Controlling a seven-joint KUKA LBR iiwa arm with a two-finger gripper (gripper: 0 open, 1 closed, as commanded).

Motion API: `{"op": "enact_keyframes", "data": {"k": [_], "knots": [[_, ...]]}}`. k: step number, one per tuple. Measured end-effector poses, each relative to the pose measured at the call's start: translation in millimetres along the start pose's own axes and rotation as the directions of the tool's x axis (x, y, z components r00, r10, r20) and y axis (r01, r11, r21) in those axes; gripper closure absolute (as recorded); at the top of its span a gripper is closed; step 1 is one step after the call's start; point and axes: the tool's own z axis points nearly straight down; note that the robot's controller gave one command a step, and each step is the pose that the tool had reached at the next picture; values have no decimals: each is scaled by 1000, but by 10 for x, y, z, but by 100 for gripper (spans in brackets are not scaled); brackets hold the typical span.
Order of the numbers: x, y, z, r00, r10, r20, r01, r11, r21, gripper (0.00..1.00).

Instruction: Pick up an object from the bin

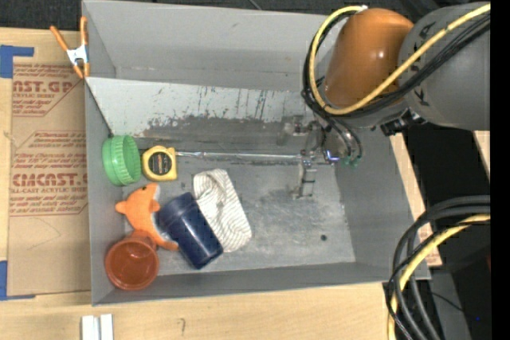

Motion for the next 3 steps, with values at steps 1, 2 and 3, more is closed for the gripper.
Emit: {"op": "enact_keyframes", "data": {"k": [1,2,3], "knots": [[0,0,0,1000,0,0,0,1000,0,0],[28,210,618,1000,-20,5,20,1000,0,0],[149,459,284,1000,-15,-10,15,1000,-1,0]]}}
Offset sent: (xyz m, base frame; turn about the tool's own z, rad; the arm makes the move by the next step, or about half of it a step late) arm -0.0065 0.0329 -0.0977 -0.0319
